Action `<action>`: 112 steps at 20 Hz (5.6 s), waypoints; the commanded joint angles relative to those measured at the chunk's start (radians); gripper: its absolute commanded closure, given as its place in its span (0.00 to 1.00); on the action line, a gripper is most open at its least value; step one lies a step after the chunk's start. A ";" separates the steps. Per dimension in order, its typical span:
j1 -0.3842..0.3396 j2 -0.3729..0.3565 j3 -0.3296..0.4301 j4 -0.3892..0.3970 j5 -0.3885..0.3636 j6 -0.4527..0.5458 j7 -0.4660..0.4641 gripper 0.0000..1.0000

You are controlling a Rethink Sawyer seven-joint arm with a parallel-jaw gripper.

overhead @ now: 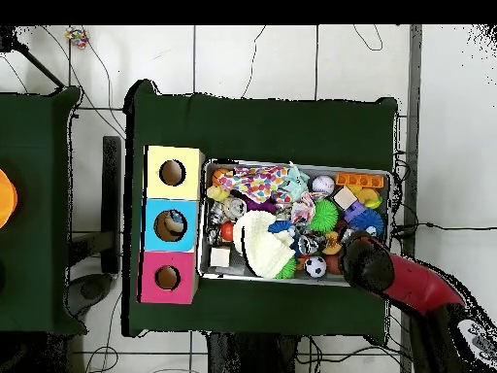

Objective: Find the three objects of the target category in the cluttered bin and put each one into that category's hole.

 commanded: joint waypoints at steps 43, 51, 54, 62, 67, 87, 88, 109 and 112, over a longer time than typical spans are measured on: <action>0.208 -0.384 0.005 0.176 0.114 0.351 0.102 1.00; 0.180 -0.269 0.032 0.193 0.092 0.167 0.144 1.00; 0.214 -0.293 0.001 0.194 0.093 0.195 0.160 1.00; 0.259 -0.319 -0.031 0.202 0.108 0.227 0.173 1.00; 0.324 -0.365 -0.078 0.189 0.122 0.309 0.189 1.00; 0.310 -0.259 -0.059 0.171 0.156 0.172 0.159 1.00; 0.309 -0.256 -0.057 0.170 0.157 0.169 0.158 1.00; 0.321 -0.257 -0.076 0.164 0.151 0.156 0.146 1.00; 0.335 -0.256 -0.091 0.159 0.150 0.163 0.155 1.00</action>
